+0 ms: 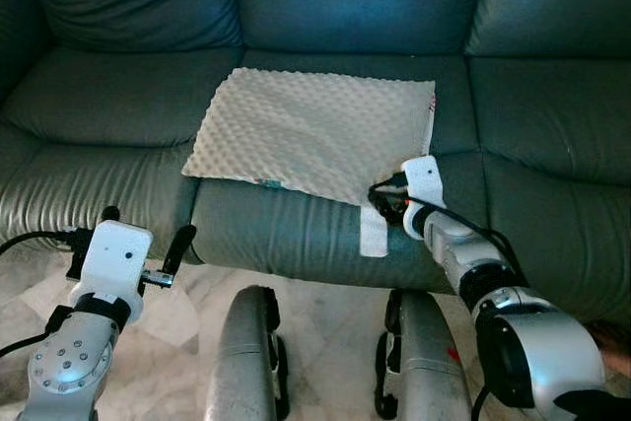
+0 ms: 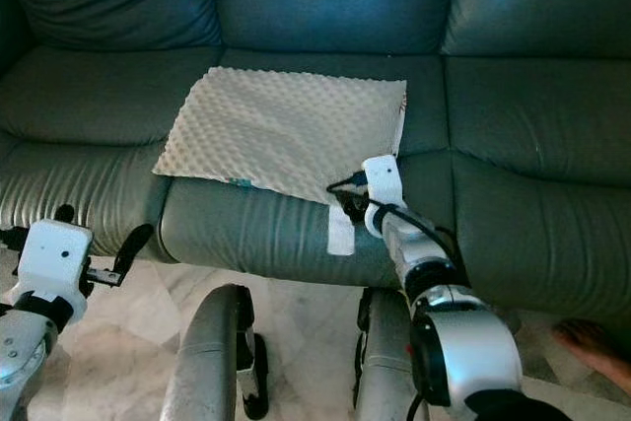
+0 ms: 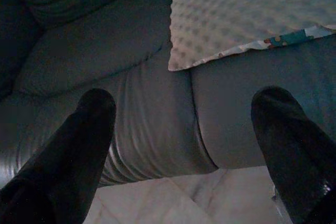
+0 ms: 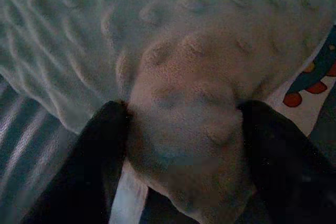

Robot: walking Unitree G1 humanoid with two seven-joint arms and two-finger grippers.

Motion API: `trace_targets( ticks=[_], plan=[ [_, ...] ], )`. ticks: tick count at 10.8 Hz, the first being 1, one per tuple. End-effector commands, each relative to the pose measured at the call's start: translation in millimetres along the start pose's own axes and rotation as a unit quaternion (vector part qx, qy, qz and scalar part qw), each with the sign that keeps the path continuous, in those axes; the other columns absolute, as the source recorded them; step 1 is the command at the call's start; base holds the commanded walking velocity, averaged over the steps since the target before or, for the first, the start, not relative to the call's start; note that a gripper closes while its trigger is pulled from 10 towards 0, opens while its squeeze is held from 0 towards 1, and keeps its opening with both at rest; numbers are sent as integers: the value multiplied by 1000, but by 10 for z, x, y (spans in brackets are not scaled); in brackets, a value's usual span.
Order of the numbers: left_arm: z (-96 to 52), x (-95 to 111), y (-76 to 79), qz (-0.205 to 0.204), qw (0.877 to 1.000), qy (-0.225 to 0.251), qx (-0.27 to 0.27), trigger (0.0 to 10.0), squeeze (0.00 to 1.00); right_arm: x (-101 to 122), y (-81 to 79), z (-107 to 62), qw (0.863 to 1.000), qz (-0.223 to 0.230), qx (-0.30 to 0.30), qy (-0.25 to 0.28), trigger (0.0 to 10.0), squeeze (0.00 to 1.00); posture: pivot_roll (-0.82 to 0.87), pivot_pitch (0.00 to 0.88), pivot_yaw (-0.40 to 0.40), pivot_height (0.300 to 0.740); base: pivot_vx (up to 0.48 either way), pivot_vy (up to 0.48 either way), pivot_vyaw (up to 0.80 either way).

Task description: Move the pillow to the sofa

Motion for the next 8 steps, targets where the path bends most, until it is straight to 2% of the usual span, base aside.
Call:
trace_targets(
  ticks=[1, 4, 7, 8],
  plan=[
    [-11, -30, 2, 0, 1000, -9, 3, 10000, 1000, -342, -150, -21, 998, 9, 26, -51, 0, 0, 228, 280, 115, 611, 0, 0, 0],
    [36, -23, 36, -5, 1000, -9, 1, 10000, 1000, -440, -150, -49, 998, 9, 30, -61, 0, 0, 221, 272, 113, 611, 0, 0, 0],
    [67, -9, 57, -8, 1000, -8, -1, 10000, 1000, -376, -406, -18, 995, 7, 90, -47, 0, 0, 218, 261, 110, 611, 0, 0, 0],
    [86, -14, 79, -12, 1000, -9, -4, 10000, 1000, -474, -499, -94, 991, 13, 130, -41, 0, 0, 211, 258, 109, 611, 0, 0, 0]
  ],
)
Point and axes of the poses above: a point about 5 cm out from each wrist's last joint towards the gripper, its own z axis pointing out of the wrist towards the gripper, its own x axis along the axis of the wrist's last joint, y = z × x, the point moved 5 cm from there along z, pointing out of the wrist towards the gripper, and after that the axes turned 2 degrees about z, right-handed, at the moved point
